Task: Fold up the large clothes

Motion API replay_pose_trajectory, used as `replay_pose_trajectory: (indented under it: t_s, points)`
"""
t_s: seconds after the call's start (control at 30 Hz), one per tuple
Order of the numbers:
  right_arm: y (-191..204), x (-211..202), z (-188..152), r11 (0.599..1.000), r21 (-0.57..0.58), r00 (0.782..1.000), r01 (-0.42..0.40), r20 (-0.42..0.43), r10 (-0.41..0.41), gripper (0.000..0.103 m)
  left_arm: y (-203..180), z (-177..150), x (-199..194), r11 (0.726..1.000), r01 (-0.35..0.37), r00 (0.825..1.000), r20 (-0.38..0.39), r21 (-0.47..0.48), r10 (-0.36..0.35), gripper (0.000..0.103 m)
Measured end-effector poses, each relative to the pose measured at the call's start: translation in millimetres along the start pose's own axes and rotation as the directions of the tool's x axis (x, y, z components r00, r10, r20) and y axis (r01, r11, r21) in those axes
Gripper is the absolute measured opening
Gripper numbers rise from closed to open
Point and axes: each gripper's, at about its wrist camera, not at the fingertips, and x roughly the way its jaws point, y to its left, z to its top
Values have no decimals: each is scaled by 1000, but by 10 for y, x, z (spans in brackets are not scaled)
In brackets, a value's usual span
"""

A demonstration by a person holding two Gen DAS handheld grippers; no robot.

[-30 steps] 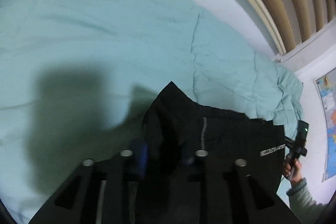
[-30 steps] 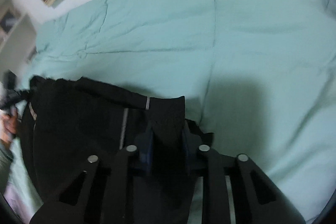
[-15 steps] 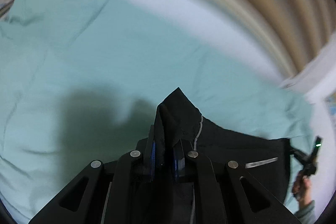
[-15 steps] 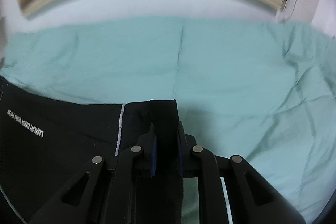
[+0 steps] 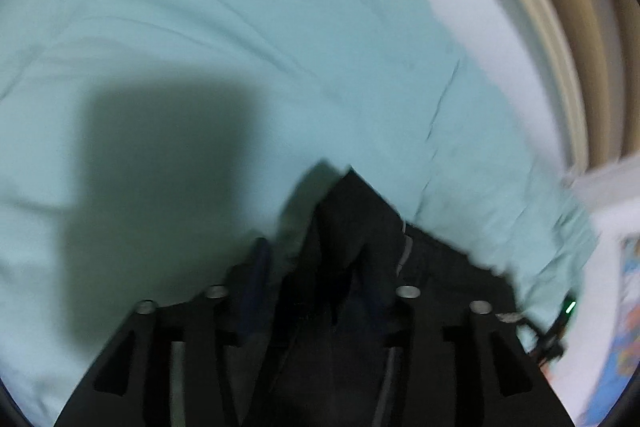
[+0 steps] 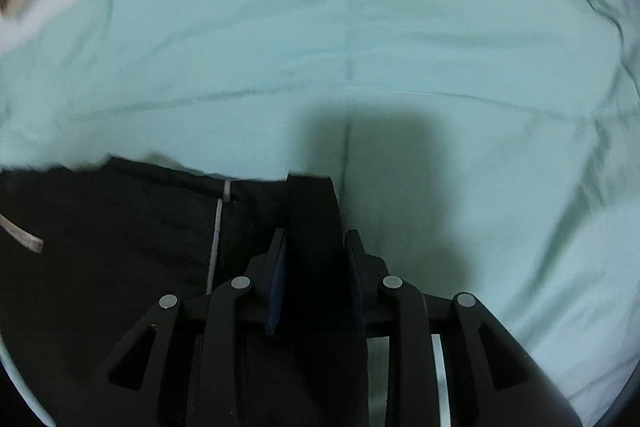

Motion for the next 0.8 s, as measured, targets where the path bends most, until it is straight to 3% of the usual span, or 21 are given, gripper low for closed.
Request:
replay_pose_trajectory:
  t_s: [0.03, 0.13, 0.17, 0.3, 0.4, 0.5, 0.57, 0.63, 0.73, 0.8]
  points:
    - [-42, -127, -27, 1000, 17, 1000, -14, 12, 13, 33, 45, 7, -174, 1000, 16, 999, 29, -21, -15, 49]
    - [-116, -610, -190, 998, 41, 996, -45, 80, 42, 62, 96, -49, -678, 999, 3, 993, 117, -41, 2, 49]
    - [-105, -791, -275, 997, 40, 993, -60, 108, 55, 66, 53, -110, -849, 1000, 11, 989, 146, -22, -7, 49]
    - [169, -1352, -688, 992, 0, 978, -126, 167, 124, 66, -354, -560, -1226, 992, -36, 981, 192, 124, 12, 49]
    - [474, -1505, -1047, 988, -24, 974, -150, 167, 152, 66, -739, -1150, -1307, 960, -97, 974, 224, 263, 37, 49]
    - [905, -1483, -1334, 994, -91, 977, -66, 196, 83, 66, -1133, -1726, -1067, 921, -144, 974, 215, 362, 68, 49]
    - [1178, -1386, -1475, 992, -127, 979, -27, 198, 52, 66, -1304, -2072, -761, 902, -151, 982, 168, 405, 89, 49]
    - [1375, -1237, -1614, 990, -142, 984, -24, 173, 49, 66, -1323, -2261, -480, 893, -164, 985, 116, 418, 127, 49]
    - [1508, -879, -1737, 988, -152, 995, -1, 101, 17, 66, -1271, -2435, -51, 875, -251, 968, 106, 413, 228, 52]
    - [1507, -555, -1797, 991, -131, 999, -18, 24, 21, 68, -1182, -2405, 162, 891, -254, 966, 52, 376, 253, 52]
